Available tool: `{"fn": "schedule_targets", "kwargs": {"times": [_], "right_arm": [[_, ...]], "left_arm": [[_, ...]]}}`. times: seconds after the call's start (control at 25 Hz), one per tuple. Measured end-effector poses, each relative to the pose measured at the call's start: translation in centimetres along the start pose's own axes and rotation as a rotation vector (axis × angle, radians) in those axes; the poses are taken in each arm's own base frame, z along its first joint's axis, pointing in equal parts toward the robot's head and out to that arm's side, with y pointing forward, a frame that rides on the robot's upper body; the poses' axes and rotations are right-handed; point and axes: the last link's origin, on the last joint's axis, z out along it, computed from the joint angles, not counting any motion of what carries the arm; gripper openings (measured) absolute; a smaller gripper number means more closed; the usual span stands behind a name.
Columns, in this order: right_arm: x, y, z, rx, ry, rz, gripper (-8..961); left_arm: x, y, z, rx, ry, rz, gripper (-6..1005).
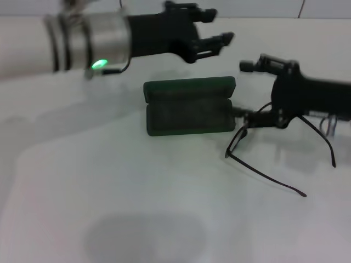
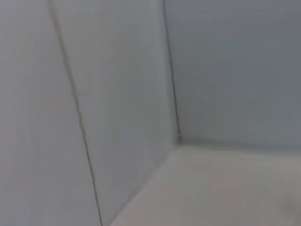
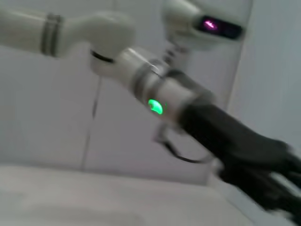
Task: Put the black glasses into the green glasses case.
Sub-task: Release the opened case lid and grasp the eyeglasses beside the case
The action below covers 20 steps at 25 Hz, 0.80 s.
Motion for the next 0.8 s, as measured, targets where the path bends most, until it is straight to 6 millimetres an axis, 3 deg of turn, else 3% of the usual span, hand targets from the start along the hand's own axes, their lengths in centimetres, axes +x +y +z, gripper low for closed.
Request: {"fn": "schedule_targets", "kwargs": {"times": [0.2,0.36,0.48,0.8], "right_arm": [[-2.1,-2.4,0.5,-0.095,0.270,-0.114,750],[-3.4,-2.8,1.1,-0.193,0.426,-0.205,746],[-4.3,-3.0,2.0,-0.277,0.559,-0.264,742],[-4.4,-3.1,4.0,-0.338,0.724,-0.341,734]], "left_arm": [[-4.1,1.1,-3.6,0.024,0.200,-0.181,565],[-6.5,2.2,-5.5,0.022,0.273,-0.251,569],[-7.9,2.6,-6.1,0.031,0.290,-0.282,570],[-8.7,2.8,-5.8,0.035,0.283,-0.285,571]]}}
